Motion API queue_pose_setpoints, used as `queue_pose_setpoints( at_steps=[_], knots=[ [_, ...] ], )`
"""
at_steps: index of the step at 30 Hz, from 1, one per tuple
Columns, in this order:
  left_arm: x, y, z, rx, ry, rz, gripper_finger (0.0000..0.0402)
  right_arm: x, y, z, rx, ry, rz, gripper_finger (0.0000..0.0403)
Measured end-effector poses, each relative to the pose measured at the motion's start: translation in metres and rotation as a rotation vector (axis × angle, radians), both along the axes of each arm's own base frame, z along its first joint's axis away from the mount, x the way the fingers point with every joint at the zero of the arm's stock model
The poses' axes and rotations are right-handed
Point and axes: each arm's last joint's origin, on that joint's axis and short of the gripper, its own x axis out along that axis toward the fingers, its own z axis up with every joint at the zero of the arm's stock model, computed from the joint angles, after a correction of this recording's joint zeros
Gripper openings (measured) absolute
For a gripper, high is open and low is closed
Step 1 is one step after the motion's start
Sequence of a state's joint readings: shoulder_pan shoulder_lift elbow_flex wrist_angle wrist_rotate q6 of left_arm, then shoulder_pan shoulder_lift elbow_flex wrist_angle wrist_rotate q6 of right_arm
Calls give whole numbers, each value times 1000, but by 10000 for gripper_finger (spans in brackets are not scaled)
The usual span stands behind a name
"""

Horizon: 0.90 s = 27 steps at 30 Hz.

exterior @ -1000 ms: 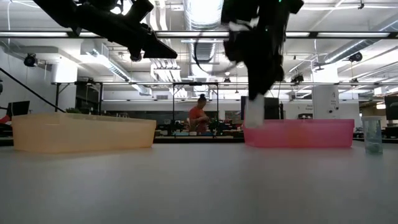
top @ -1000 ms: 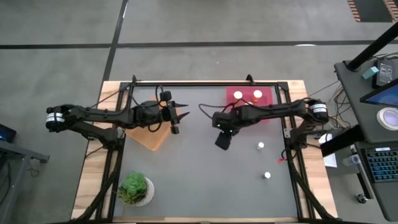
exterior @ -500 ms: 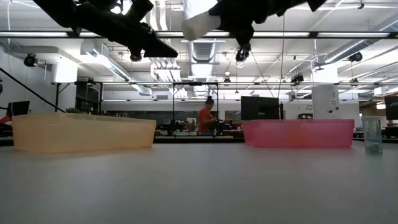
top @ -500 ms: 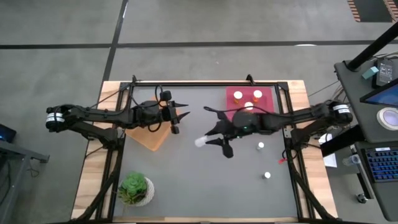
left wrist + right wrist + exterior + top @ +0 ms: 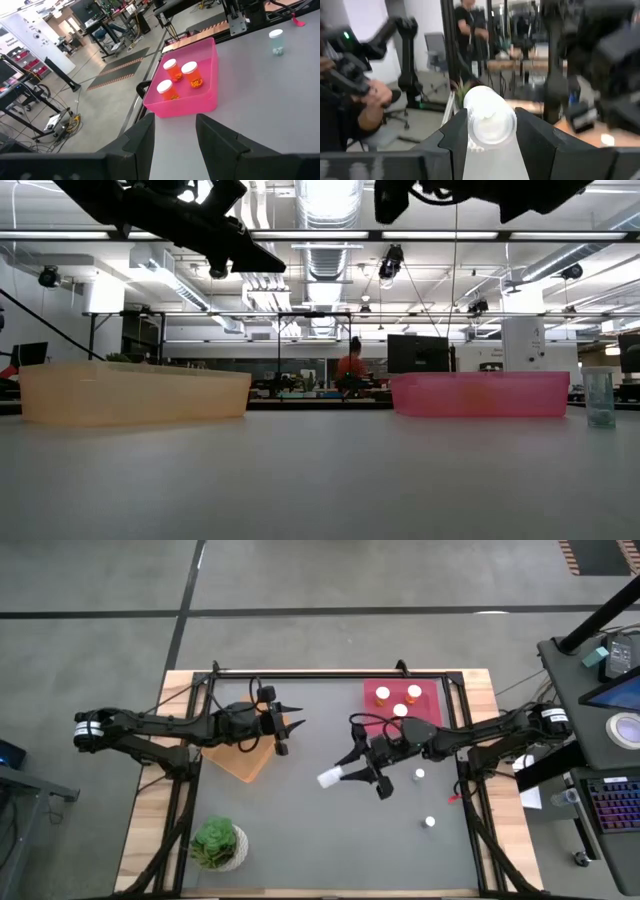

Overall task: Pick and place medicine bottles into bin by pill shape (circle, oval)
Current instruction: Put the transparent capsule bottle into the pink bin

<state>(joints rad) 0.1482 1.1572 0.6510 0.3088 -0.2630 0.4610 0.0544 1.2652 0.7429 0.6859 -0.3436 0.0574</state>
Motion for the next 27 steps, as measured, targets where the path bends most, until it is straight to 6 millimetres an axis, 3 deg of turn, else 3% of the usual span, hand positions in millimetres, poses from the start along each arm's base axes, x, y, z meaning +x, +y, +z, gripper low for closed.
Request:
queue_pose_setpoints(
  at_steps=[10,27],
  knots=[
    [0,0,0,0,1,0,128,-12,0,33,64,-386,48,137],
    [0,0,0,0,1,-1,128,-17,8,32,45,-370,308,137]
  ],
)
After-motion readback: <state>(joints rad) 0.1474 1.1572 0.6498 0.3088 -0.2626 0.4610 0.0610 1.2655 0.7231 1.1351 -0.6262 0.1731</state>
